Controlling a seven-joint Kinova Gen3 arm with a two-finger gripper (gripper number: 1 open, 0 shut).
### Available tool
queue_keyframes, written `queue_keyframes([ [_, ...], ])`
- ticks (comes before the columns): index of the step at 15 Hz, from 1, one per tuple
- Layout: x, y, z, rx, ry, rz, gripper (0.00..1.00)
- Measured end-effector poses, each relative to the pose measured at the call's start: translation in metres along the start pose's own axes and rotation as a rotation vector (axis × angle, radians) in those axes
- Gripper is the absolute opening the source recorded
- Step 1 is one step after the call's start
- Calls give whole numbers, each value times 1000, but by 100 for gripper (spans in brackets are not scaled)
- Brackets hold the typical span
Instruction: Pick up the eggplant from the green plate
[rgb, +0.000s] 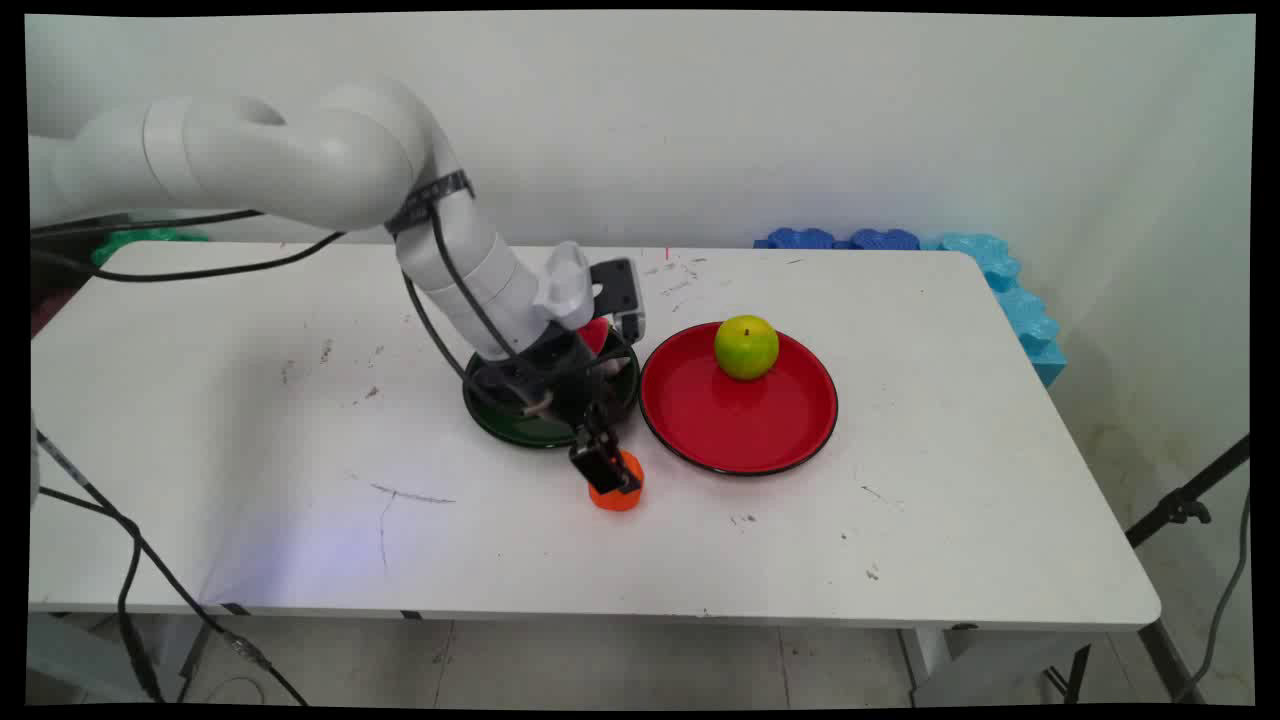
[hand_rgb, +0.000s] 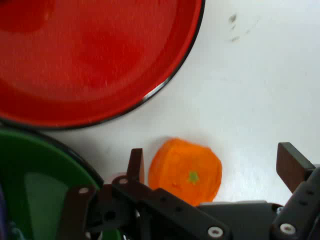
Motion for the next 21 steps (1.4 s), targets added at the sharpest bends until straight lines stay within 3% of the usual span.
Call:
queue_keyframes([
  [3, 13, -6, -20, 10, 24, 15, 100],
  [8, 18, -37, -63, 53, 39, 13, 100],
  [14, -8, -83, -91, 99, 4, -11, 100],
  [21, -51, -110, -69, 116, -50, -42, 100],
])
